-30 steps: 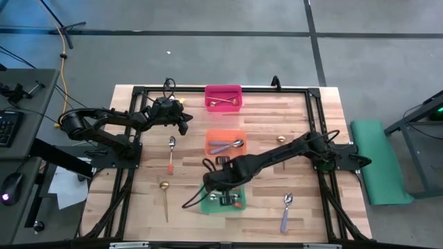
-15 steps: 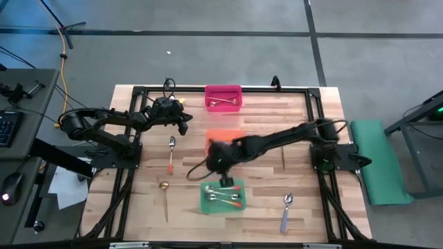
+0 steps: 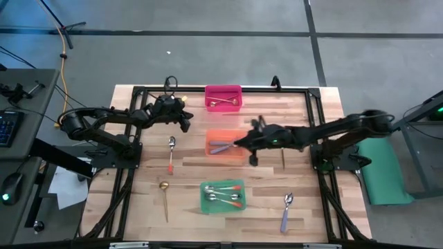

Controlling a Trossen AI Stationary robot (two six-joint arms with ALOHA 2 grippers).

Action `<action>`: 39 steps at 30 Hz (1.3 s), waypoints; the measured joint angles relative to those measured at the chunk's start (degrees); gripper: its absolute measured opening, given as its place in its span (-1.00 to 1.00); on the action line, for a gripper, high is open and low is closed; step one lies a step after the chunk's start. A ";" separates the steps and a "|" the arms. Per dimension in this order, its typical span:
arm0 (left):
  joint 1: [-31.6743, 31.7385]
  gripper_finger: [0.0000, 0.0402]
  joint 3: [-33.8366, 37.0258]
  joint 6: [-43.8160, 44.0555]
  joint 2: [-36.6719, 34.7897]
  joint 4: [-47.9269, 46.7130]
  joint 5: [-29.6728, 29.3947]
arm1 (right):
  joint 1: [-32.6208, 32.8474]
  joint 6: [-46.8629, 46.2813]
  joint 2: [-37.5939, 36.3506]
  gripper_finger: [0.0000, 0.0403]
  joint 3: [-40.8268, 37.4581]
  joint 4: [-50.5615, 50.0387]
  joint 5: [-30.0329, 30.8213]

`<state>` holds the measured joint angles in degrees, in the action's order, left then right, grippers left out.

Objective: Sort silverware by color (type)
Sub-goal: Put the top violet spoon into the orange bin

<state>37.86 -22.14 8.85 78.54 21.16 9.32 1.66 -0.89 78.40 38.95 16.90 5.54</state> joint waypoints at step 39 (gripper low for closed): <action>13.69 -0.16 -9.10 7.33 0.00 -27.71 -12.67 | -22.68 4.09 -6.68 -1.00 -17.37 14.91 -15.67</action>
<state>51.54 -31.24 16.18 78.54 -6.55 -3.35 -21.02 3.21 71.72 21.58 31.82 -10.13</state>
